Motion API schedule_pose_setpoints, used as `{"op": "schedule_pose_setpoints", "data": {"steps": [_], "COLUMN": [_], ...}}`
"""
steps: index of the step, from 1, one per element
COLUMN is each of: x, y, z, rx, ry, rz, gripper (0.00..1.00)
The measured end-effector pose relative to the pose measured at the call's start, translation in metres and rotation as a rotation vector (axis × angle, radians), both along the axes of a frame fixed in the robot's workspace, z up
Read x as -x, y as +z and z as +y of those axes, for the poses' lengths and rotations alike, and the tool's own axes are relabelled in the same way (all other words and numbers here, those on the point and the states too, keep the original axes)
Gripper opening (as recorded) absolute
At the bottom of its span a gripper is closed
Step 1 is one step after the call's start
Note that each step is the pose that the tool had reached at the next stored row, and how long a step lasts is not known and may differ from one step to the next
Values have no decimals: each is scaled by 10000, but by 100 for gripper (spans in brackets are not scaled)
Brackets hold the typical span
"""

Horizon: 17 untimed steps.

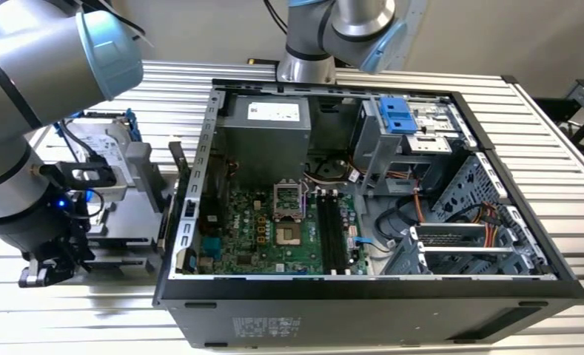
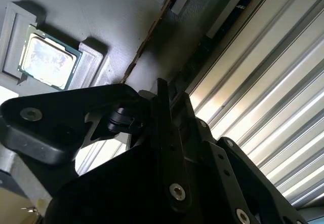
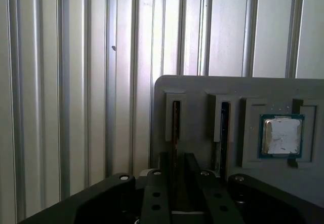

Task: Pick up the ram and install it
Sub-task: 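Pick up the ram and move it above insertion slot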

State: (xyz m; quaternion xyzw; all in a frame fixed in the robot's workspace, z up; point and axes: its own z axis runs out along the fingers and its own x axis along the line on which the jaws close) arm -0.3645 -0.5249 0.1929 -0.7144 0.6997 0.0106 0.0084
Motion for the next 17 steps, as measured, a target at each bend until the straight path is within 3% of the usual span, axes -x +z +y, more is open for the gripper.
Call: {"op": "schedule_pose_setpoints", "data": {"steps": [17], "x": [5], "y": [0], "z": [0], "rx": [0], "ry": [0], "rz": [0], "gripper": [0]}}
